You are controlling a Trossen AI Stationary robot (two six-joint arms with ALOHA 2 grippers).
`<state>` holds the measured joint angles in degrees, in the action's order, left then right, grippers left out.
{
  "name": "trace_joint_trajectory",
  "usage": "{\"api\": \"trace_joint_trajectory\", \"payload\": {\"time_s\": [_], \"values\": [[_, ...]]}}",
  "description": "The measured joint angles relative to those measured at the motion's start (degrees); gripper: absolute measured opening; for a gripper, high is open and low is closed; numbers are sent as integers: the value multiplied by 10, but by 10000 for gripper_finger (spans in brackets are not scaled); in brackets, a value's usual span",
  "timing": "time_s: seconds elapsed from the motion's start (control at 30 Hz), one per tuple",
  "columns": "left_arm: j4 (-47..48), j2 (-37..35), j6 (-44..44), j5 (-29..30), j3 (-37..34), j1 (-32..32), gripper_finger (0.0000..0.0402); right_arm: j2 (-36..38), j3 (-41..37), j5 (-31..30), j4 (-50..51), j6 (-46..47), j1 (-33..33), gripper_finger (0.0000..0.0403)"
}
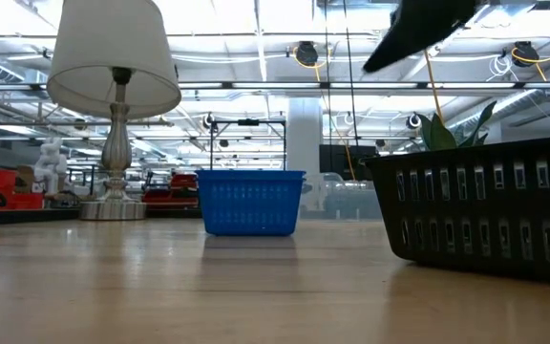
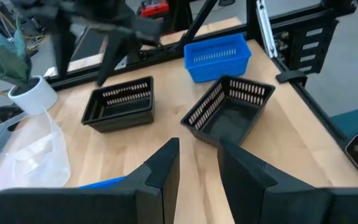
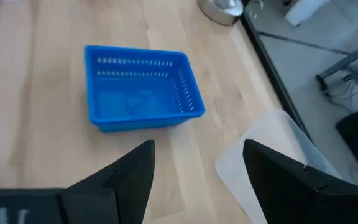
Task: Stack baskets by color
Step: Stack the top transparent bin on the bottom transparent bin
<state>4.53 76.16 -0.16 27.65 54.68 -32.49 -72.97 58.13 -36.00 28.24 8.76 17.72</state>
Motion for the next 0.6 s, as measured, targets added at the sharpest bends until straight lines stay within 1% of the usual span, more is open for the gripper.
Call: {"api": "trace_joint_trajectory", "payload": {"time_s": [0.17,0.27,0.47,0.6], "values": [[4,0,16,0,0,9,111,0,-43,109,-115,-61,-102,238],[5,0,27,0,0,17,111,0,-68,169,-161,-80,-154,238],[5,0,29,-1,0,35,111,0,-96,238,-194,-108,-238,238],[8,0,28,-6,0,44,111,0,-105,259,-218,-114,-281,238]]}}
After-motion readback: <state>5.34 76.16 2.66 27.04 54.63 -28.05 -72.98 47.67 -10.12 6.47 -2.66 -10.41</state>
